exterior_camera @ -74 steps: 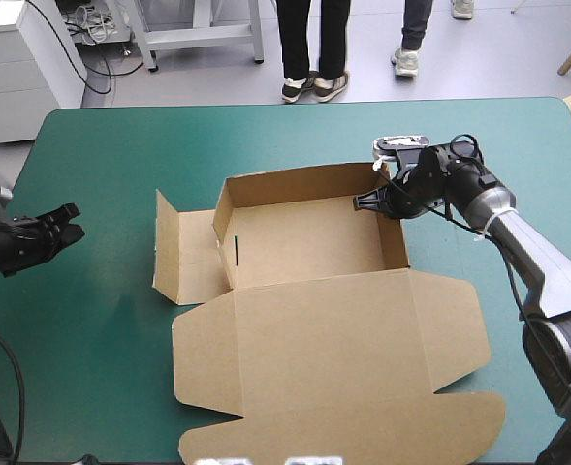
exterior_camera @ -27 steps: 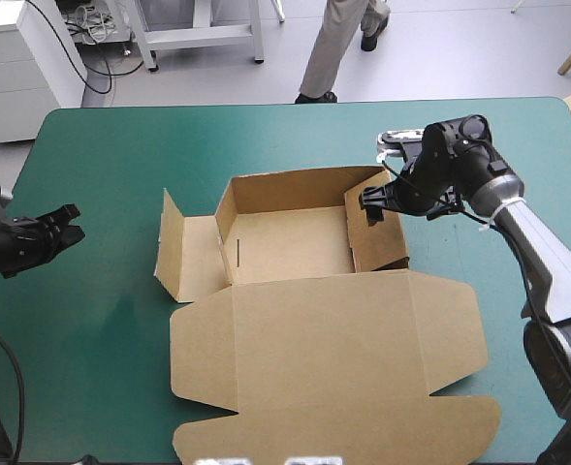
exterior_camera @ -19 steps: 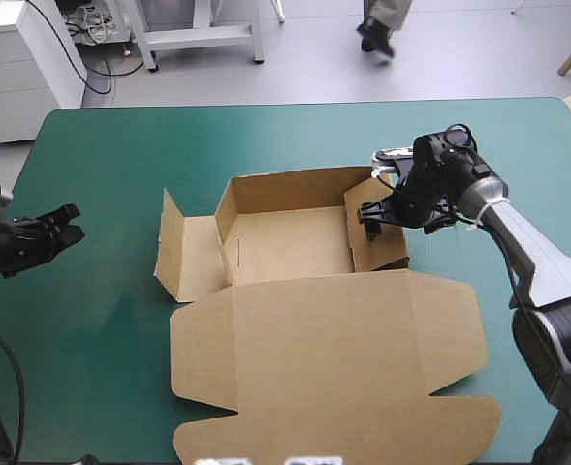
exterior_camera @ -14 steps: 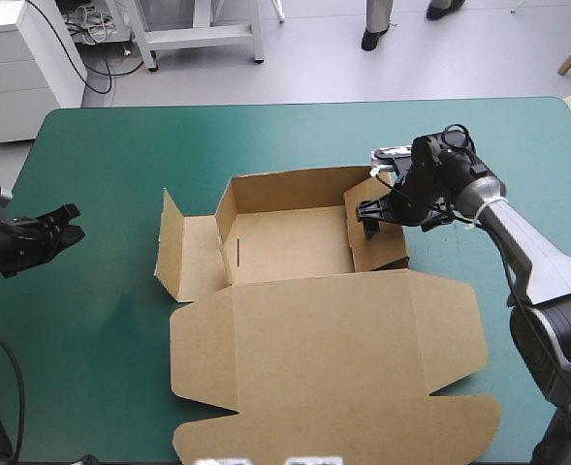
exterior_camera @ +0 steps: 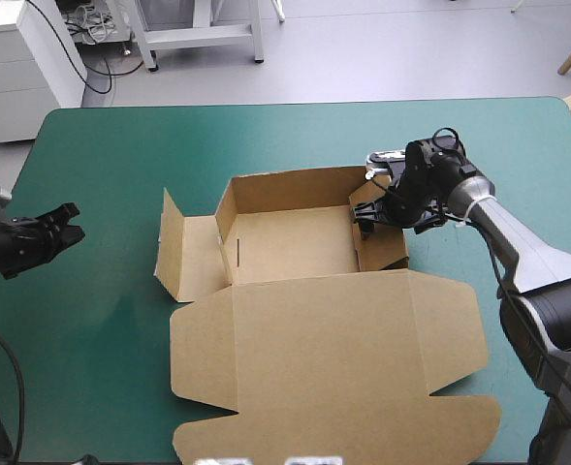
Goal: Fold the box
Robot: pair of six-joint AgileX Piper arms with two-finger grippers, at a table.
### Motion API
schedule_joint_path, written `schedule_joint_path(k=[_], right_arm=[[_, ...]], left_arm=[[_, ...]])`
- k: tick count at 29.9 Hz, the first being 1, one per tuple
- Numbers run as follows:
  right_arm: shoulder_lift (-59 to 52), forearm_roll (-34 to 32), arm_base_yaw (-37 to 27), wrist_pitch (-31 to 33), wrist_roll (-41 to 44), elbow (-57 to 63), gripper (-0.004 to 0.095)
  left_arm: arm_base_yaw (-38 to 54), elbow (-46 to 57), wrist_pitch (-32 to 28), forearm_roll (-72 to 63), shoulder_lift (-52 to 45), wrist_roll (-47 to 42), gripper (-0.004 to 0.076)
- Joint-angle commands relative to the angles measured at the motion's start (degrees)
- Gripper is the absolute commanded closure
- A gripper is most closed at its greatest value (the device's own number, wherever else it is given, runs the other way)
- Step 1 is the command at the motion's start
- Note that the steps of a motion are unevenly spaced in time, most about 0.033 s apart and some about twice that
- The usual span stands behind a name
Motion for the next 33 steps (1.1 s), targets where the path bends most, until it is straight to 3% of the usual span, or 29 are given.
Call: schedule_joint_path(k=[1,4,9,23,33], right_arm=[[-3.02,1.7,-0.05,-1.28,-0.6,-1.61,0.0106],[-3.02,1.78,-0.05,-1.28,-0.6,-1.61,0.0307],[-3.02,1.88,-0.05,-1.08,-1.49,-2.13,0.0931],[-5.59,0.15,-0.86,2.72,-3.42,-8.45,0.0928],[-19.42,4.93,-2.0,4.95,-6.13,-17.97,0.0928]], left_arm=[[0.12,-1.29,-0.12,-2.56,-2.14,-0.38,0.0717],[0.12,-1.29,-0.12,-2.56,-2.14,-0.38,0.0717],[0.12,-1.29,-0.12,-2.56,-2.14,-0.38,0.0717],[0.12,-1.29,0.37,-1.64,-2.14,0.89,0.0717],[0.12,-1.29,0.37,-1.74,-2.14,4.62,0.0717]])
